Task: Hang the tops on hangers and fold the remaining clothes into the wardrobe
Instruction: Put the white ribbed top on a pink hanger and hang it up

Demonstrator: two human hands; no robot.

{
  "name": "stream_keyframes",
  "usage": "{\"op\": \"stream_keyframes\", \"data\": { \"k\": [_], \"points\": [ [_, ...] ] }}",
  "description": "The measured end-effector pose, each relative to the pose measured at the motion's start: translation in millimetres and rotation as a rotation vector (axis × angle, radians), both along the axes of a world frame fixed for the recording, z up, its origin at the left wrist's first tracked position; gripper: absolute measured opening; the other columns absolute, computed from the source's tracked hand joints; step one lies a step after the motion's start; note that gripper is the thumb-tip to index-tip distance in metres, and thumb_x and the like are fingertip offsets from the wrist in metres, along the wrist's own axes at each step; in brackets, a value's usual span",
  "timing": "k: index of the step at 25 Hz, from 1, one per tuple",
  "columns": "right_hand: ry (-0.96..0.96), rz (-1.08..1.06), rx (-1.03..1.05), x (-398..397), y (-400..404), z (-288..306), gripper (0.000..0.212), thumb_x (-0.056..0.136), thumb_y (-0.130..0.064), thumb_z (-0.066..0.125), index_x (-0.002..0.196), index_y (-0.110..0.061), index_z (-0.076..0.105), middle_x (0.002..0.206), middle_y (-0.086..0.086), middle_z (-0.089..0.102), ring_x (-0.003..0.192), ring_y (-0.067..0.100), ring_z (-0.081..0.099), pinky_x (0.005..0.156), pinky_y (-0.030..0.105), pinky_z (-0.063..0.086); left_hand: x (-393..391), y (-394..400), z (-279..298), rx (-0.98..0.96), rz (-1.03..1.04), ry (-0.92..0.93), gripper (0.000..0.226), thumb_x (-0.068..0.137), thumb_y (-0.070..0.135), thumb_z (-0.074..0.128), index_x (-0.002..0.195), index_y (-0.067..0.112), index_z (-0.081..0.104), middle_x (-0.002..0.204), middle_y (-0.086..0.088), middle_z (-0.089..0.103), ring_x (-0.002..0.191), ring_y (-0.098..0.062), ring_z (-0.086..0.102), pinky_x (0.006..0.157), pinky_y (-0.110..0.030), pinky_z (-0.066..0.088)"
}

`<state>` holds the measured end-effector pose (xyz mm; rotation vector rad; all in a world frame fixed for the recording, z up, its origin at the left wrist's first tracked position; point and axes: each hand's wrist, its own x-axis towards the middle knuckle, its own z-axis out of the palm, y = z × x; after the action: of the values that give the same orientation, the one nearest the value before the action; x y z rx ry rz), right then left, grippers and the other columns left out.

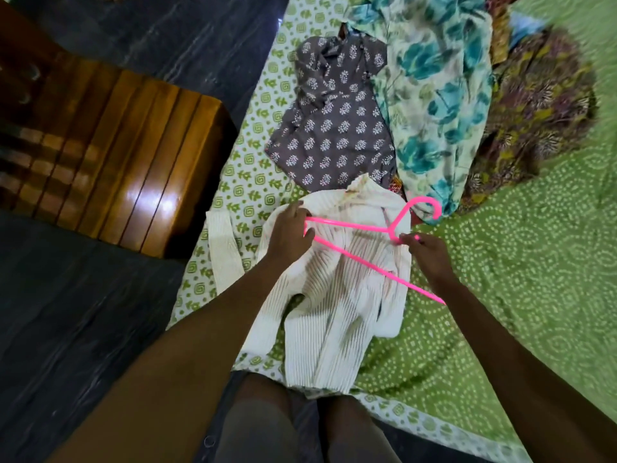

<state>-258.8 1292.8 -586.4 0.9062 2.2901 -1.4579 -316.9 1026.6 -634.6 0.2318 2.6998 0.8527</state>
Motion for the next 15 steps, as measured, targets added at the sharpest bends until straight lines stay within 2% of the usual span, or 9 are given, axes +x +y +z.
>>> {"op": "stream_keyframes", "data": {
  "k": [3,5,7,9,12,13,15],
  "points": [
    [-0.006,-0.103,-0.003,1.1,16.9,-6.3,0.014,0.089,-0.010,0.059,0.085,-0.011,0.071,0.039,-0.016,0.049,0.041,-0.003,0.038,0.047,0.013,0.028,-15.7,7.7,-7.5,-0.128,-0.072,0.033,0.027,0.075,0.008,0.066,0.098,-0.003,0.062,0.130,-0.025,0.049,0.123,-0.040,0.045,0.103,-0.047,0.033],
    [-0.001,-0.160,-0.012,-1.4,24.4,-7.3,0.024,0.088,-0.003,0.056,0.072,-0.016,0.067,0.040,-0.018,0.052,0.042,-0.004,0.041,0.047,0.010,0.030,-22.4,8.0,-13.3,-0.163,-0.093,0.053,0.025,0.073,0.008,0.062,0.095,-0.004,0.064,0.114,-0.023,0.060,0.114,-0.041,0.052,0.102,-0.048,0.034],
    [0.024,-0.227,-0.027,-4.1,33.2,-7.7,0.030,0.086,0.001,0.055,0.067,-0.021,0.064,0.043,-0.020,0.055,0.045,-0.006,0.043,0.052,0.012,0.033,-26.0,6.2,-16.5,-0.099,-0.045,0.084,0.023,0.070,0.004,0.056,0.090,-0.004,0.066,0.093,-0.022,0.065,0.096,-0.041,0.060,0.093,-0.045,0.042],
    [0.069,-0.273,-0.043,-8.6,39.7,-3.5,0.032,0.085,0.000,0.054,0.067,-0.023,0.065,0.046,-0.022,0.056,0.048,-0.008,0.046,0.054,0.009,0.034,-30.2,6.1,-12.7,0.027,0.136,0.045,0.022,0.075,-0.004,0.053,0.094,-0.007,0.065,0.093,-0.024,0.064,0.092,-0.039,0.061,0.085,-0.038,0.045],
    [0.158,-0.298,-0.031,-18.9,44.6,0.4,0.027,0.076,-0.014,0.052,0.059,-0.028,0.068,0.046,-0.022,0.054,0.047,-0.007,0.043,0.052,0.010,0.031,-44.7,5.4,-6.2,0.232,0.481,0.012,0.020,0.080,-0.012,0.051,0.097,-0.012,0.062,0.095,-0.027,0.063,0.090,-0.028,0.059,0.076,-0.020,0.040],
    [0.170,-0.294,-0.014,-23.5,44.5,1.1,0.024,0.075,-0.016,0.052,0.061,-0.028,0.066,0.045,-0.022,0.053,0.046,-0.007,0.042,0.051,0.011,0.031,-49.1,4.7,-4.1,0.268,0.522,0.024,0.020,0.081,-0.014,0.049,0.096,-0.011,0.062,0.094,-0.026,0.064,0.089,-0.026,0.059,0.075,-0.019,0.040],
    [0.184,-0.280,0.028,-34.9,43.1,1.5,0.021,0.079,-0.015,0.055,0.065,-0.031,0.061,0.046,-0.022,0.053,0.048,-0.009,0.043,0.054,0.013,0.033,-56.9,3.8,-3.3,0.293,0.484,0.030,0.031,0.076,-0.020,0.039,0.091,-0.008,0.064,0.094,-0.023,0.065,0.091,-0.029,0.060,0.079,-0.026,0.043]
  ]
}}
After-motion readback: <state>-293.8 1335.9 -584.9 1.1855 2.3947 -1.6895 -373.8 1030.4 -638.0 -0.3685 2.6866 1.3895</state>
